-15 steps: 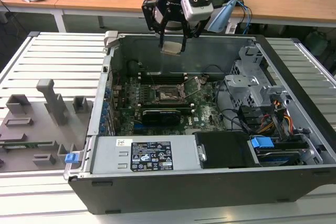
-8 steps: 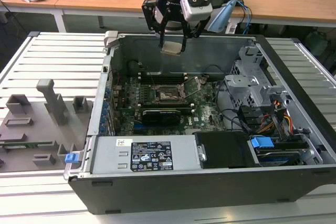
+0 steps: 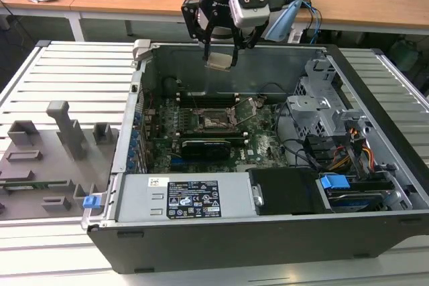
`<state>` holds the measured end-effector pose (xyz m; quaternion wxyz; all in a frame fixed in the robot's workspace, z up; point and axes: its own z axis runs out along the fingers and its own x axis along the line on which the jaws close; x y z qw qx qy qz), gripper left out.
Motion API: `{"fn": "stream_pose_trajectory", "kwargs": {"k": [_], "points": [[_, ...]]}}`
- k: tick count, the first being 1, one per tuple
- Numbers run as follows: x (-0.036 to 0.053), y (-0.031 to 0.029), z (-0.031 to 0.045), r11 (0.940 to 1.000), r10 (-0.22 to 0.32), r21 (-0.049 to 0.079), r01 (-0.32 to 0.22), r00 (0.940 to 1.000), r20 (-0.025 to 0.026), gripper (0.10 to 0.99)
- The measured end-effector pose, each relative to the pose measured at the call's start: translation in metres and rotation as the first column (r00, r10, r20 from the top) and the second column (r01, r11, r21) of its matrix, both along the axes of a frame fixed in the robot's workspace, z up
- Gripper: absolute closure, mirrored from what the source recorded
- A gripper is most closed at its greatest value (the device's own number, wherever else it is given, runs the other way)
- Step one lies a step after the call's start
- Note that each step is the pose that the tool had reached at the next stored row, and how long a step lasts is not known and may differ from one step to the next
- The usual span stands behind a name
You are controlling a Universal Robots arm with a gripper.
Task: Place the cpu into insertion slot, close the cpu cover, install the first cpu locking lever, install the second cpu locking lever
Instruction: 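Place the cpu into insertion slot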
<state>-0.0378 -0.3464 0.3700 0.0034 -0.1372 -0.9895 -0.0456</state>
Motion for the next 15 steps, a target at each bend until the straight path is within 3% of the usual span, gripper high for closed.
{"fn": "stream_pose_trajectory", "kwargs": {"k": [15], "points": [[0.0000, 0.0000, -0.0001, 0.9991, -0.043, 0.000, 0.043, 0.9991, 0.0000, 0.549]]}}
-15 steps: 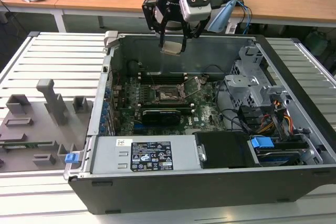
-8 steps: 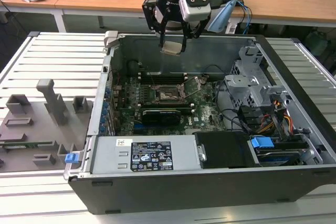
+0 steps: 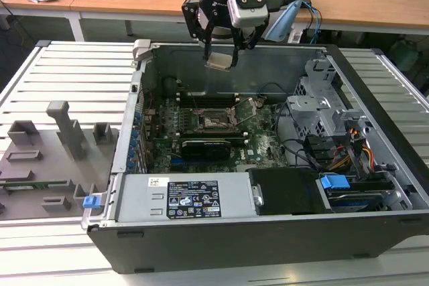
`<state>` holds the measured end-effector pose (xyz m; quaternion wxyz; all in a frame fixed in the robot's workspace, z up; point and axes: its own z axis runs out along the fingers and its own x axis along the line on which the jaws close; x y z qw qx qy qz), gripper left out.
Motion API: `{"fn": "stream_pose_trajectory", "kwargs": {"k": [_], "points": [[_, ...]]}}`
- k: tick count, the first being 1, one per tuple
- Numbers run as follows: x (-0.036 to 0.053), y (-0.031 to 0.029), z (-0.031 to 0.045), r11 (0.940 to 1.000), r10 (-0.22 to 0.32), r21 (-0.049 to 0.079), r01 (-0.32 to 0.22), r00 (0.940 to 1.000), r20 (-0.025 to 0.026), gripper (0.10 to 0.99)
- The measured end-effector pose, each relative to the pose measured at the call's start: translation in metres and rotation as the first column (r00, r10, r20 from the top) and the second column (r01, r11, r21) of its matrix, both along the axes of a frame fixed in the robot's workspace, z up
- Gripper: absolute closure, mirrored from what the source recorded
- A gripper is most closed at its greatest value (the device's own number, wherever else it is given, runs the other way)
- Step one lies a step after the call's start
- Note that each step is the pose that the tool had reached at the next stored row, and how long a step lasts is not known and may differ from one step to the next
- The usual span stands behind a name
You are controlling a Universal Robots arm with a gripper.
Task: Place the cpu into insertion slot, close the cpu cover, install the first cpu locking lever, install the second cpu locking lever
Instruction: 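Place the cpu into insertion slot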
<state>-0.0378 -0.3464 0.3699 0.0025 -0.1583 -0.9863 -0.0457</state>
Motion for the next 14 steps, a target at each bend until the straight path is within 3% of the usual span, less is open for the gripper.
{"fn": "stream_pose_trajectory", "kwargs": {"k": [14], "points": [[0.0000, 0.0000, -0.0001, 0.9993, -0.036, 0.000, 0.036, 0.9993, 0.0000, 0.549]]}}
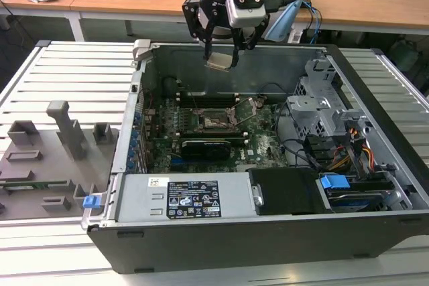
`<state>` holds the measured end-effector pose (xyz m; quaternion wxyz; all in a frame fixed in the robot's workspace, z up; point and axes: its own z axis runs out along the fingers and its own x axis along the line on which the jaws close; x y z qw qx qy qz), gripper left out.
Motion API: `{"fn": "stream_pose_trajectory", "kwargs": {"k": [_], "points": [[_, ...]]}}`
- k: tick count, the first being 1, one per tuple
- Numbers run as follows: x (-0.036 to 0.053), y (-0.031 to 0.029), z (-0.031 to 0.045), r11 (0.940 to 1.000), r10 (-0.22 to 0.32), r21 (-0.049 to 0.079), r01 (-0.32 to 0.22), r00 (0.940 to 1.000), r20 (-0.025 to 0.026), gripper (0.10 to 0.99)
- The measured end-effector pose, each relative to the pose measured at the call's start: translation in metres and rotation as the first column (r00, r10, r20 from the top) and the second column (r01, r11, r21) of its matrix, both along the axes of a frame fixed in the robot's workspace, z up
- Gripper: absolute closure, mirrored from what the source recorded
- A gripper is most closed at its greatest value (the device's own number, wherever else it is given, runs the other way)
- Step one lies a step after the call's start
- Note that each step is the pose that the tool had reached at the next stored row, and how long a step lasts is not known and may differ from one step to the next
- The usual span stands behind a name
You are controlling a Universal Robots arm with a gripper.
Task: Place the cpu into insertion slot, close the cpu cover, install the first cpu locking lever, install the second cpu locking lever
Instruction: 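Place the cpu into insertion slot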
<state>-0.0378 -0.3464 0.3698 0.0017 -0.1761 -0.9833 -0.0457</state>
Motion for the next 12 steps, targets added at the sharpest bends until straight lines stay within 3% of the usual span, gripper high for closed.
{"fn": "stream_pose_trajectory", "kwargs": {"k": [12], "points": [[-0.0003, 0.0000, -0.0005, 0.9953, -0.097, 0.000, 0.097, 0.9953, -0.0001, 0.549]]}}
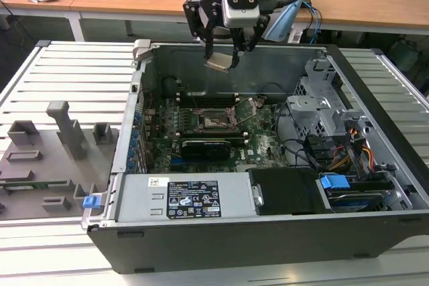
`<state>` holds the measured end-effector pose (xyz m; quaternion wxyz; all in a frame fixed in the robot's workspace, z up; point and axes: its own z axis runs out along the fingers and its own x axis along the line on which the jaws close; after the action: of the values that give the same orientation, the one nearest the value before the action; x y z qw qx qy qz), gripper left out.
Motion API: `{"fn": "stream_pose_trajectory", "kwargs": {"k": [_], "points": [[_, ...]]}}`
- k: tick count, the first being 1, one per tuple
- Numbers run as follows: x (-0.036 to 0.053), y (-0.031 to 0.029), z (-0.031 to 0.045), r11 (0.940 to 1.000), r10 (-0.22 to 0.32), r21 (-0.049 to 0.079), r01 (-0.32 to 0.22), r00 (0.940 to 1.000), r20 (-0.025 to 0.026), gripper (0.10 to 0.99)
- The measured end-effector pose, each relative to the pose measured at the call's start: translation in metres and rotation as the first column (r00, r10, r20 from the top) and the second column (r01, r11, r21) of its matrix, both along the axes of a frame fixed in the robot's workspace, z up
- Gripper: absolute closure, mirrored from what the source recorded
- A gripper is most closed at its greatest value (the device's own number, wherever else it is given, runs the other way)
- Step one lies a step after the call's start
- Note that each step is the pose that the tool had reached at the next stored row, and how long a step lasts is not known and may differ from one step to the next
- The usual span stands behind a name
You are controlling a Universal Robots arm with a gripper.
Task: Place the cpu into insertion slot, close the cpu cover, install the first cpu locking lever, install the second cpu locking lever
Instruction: 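Place the cpu into insertion slot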
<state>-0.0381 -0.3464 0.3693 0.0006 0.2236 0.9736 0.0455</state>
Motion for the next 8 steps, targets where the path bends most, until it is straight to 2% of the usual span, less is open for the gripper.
{"fn": "stream_pose_trajectory", "kwargs": {"k": [8], "points": [[0.0000, 0.0000, -0.0001, 0.9975, -0.070, 0.000, 0.070, 0.9975, 0.0000, 0.549]]}}
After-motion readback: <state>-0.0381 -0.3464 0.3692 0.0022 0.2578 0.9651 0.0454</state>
